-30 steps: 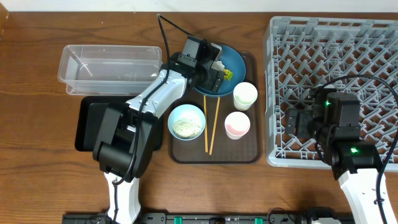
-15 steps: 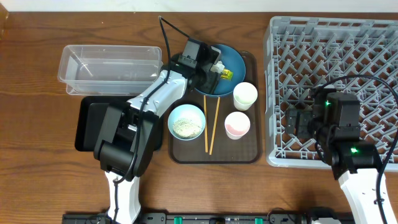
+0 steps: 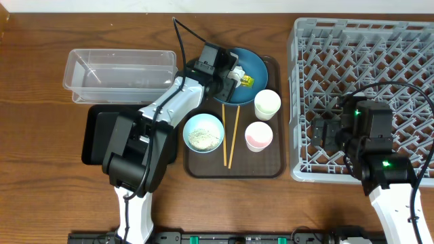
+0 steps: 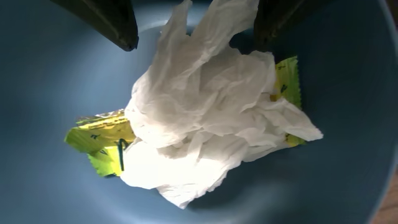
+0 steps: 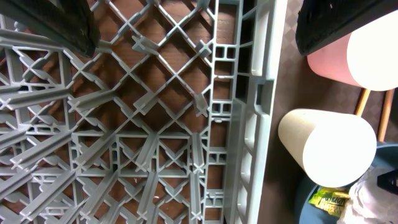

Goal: Sort waste into correct bins and load items into the dishwasher rack
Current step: 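Move the left gripper over the blue plate to the white tissue, then grasp the white tissue with the left gripper and lift it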

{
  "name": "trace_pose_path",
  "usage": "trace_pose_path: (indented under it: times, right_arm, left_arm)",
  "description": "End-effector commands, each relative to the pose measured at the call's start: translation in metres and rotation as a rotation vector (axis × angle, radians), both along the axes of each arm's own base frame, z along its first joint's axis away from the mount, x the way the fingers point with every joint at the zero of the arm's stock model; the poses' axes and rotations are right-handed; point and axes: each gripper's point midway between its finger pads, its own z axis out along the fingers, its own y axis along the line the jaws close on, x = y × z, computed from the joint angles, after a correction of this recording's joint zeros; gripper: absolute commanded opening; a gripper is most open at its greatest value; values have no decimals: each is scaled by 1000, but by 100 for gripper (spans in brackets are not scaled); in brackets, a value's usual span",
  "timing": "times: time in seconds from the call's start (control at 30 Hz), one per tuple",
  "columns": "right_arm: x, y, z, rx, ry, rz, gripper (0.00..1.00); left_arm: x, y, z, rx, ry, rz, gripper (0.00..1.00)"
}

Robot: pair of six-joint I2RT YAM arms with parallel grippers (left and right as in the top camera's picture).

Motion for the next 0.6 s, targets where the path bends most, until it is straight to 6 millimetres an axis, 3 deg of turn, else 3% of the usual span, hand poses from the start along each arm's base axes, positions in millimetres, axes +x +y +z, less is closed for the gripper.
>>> trace_pose_path:
  times: [0.0, 0.4, 0.57]
  right_arm:
    - [3, 3, 9, 8, -20, 6, 99]
    - [3, 4, 9, 13, -20, 6, 99]
    - [3, 4, 9, 13, -20, 6, 99]
  left_arm:
    - [-2, 4, -12, 25, 18, 6, 62]
    - [-3, 4, -13, 26, 21, 5, 33]
    - [-6, 5, -17, 31, 31, 5, 25]
